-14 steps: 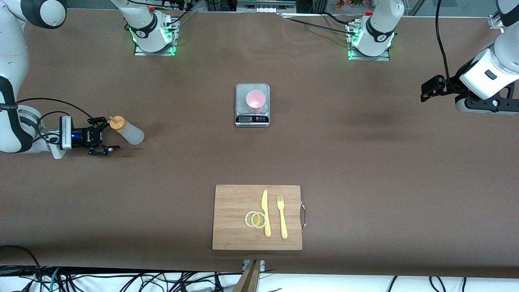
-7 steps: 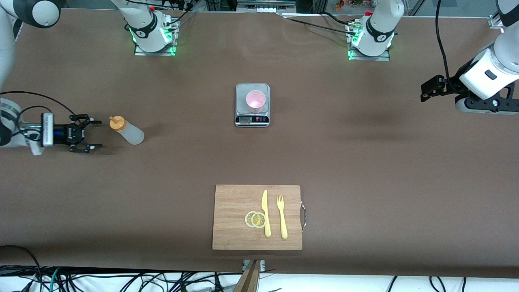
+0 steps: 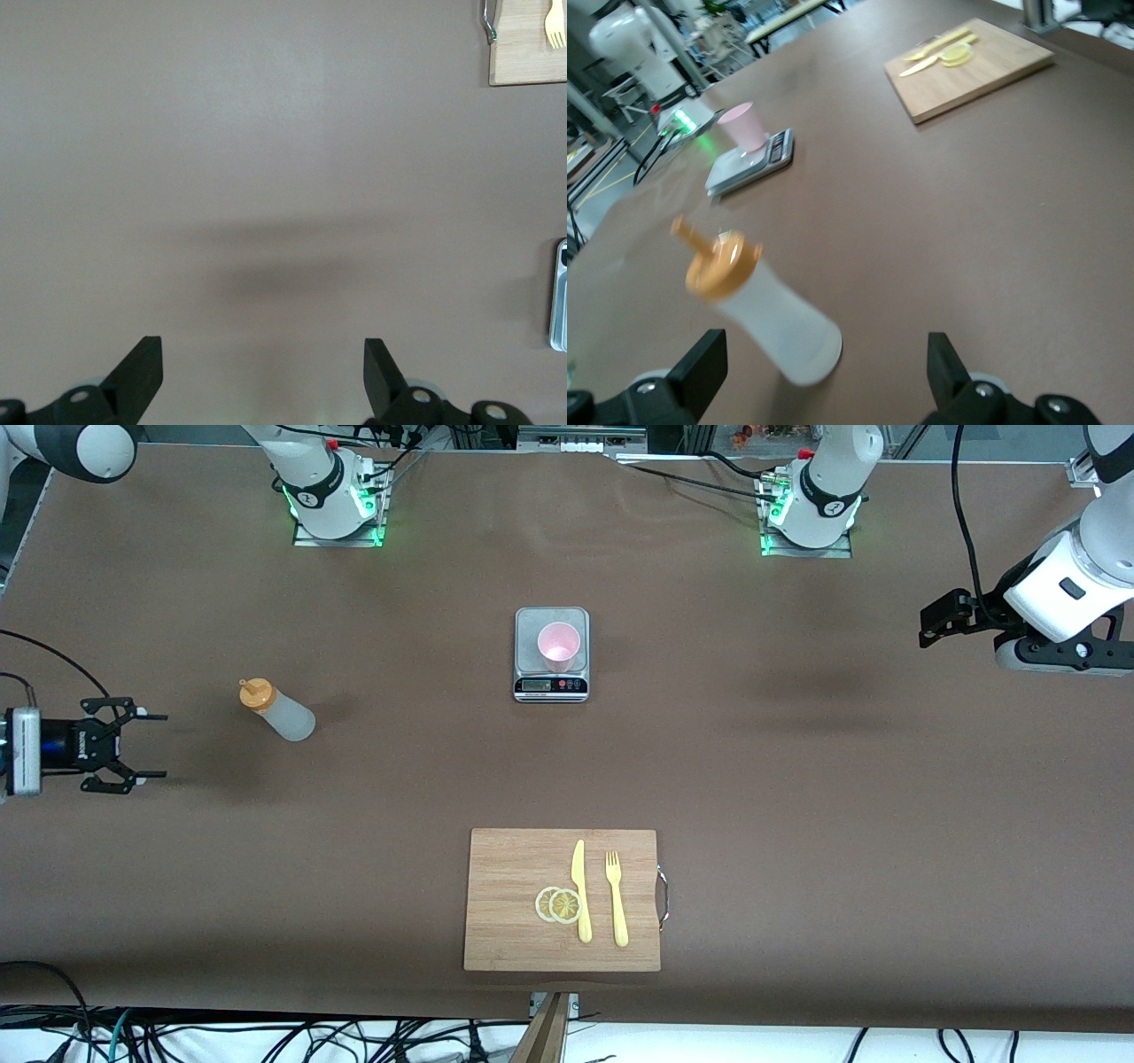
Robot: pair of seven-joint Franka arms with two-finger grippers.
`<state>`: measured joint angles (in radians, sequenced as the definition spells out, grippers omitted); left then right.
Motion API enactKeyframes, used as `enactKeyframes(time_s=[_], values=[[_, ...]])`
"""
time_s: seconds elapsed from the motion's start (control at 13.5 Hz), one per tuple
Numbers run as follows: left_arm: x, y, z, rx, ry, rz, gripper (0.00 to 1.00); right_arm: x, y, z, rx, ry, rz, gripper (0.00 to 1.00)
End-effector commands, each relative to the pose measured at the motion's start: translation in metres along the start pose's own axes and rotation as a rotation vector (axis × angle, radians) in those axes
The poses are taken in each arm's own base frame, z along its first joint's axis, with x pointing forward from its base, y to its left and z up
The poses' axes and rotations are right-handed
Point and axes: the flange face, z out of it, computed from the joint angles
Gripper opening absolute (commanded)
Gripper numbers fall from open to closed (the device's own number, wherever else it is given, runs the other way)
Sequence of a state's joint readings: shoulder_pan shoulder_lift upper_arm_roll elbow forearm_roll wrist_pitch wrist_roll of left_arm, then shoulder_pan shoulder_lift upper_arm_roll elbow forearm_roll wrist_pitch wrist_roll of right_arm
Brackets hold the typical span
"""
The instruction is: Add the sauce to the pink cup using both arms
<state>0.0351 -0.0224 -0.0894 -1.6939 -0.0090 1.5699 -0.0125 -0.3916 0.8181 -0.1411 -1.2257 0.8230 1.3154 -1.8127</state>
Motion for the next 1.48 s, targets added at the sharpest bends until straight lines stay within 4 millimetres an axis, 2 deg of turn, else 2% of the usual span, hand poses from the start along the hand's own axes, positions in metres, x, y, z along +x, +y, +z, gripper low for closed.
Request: enactKeyframes(time_s=[0.0,0.07,0.22,0.37,0.44,0.59,0.74,0.89,1.4], values=[[-0.003,-0.001,-0.002,0.022,-0.002,-0.002,1.00,0.085,-0.013,-0.001,-0.057,-0.133,0.140,1.00],[-0.003,-0.001,-0.002,0.022,-0.002,-0.002,1.00,0.108,-0.019,-0.008,-0.124,-0.166,0.201,1.00],[-0.003,-0.001,-0.002,0.022,-0.002,-0.002,1.00,0.165,-0.033,0.011,-0.170,-0.231,0.295,1.00],[-0.003,-0.001,-0.002,0.022,-0.002,-0.002,1.00,0.220,-0.053,0.026,-0.253,-0.285,0.419,1.00],[-0.003,0.000,-0.002,0.023,-0.002,-0.001,1.00,0.247,-0.066,0.040,-0.291,-0.319,0.476,1.00],[-0.003,0.000,-0.002,0.023,-0.002,-0.001,1.00,0.287,-0.089,0.063,-0.372,-0.372,0.610,1.00],[-0.003,0.000,-0.002,0.023,-0.002,-0.001,1.00,0.319,-0.119,0.085,-0.470,-0.416,0.758,1.00],[-0.003,-0.001,-0.002,0.022,-0.002,-0.002,1.00,0.334,-0.140,0.105,-0.561,-0.465,0.880,1.00],[-0.003,0.000,-0.002,0.023,-0.004,-0.001,1.00,0.331,-0.203,0.146,-0.740,-0.522,1.191,1.00]])
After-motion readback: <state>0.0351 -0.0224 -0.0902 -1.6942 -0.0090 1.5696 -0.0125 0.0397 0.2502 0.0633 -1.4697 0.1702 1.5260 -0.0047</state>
